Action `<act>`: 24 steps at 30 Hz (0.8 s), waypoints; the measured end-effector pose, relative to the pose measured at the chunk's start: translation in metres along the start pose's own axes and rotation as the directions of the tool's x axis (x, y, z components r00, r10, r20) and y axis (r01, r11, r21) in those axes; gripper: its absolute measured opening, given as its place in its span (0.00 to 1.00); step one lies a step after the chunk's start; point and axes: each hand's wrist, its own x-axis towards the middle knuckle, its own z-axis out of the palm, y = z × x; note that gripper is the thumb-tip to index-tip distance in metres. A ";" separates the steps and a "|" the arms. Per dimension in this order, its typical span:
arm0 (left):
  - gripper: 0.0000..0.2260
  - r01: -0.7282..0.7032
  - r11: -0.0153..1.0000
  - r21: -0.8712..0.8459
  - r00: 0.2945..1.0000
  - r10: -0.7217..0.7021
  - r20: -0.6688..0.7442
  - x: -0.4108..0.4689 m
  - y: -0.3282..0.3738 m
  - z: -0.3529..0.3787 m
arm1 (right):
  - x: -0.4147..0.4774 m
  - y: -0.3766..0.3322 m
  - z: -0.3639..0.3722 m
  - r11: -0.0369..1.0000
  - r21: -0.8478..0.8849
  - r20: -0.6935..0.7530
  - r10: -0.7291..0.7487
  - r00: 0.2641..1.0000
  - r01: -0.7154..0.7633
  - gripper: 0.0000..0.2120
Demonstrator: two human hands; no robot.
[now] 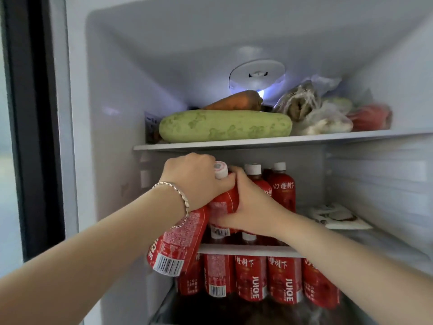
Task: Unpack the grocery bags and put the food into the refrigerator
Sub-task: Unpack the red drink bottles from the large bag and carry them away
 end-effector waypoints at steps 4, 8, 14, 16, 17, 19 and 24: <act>0.21 -0.050 0.998 0.036 0.996 0.052 -0.066 0.007 -0.007 0.001 | 0.008 0.007 0.010 0.996 0.092 -0.181 0.014 0.983 0.003 0.33; 0.20 -0.058 0.998 0.020 0.979 0.060 -0.193 0.003 -0.014 0.005 | 0.008 0.014 0.027 0.982 0.178 -0.220 0.095 0.971 -0.056 0.33; 0.19 0.025 0.998 -0.052 0.956 -0.039 -0.292 0.006 -0.020 0.016 | 0.015 0.014 0.043 0.983 -0.031 -0.268 0.165 0.949 -0.180 0.39; 0.18 0.044 0.996 -0.074 0.955 -0.063 -0.289 0.012 -0.024 0.022 | 0.011 0.011 0.052 0.975 -0.147 -0.293 0.118 0.949 -0.166 0.38; 0.17 0.052 0.996 -0.076 0.955 -0.071 -0.287 0.014 -0.025 0.025 | 0.008 0.010 0.057 0.970 -0.205 -0.317 0.062 0.946 -0.132 0.37; 0.14 0.051 0.998 -0.043 0.952 -0.061 -0.300 0.018 -0.028 0.029 | 0.004 0.014 0.068 0.929 -0.368 -0.356 -0.104 0.929 -0.037 0.33; 0.12 0.167 0.980 -0.106 0.954 -0.188 -0.233 0.015 -0.036 0.049 | -0.007 0.019 0.070 0.823 -0.569 -0.271 -0.194 0.943 0.006 0.34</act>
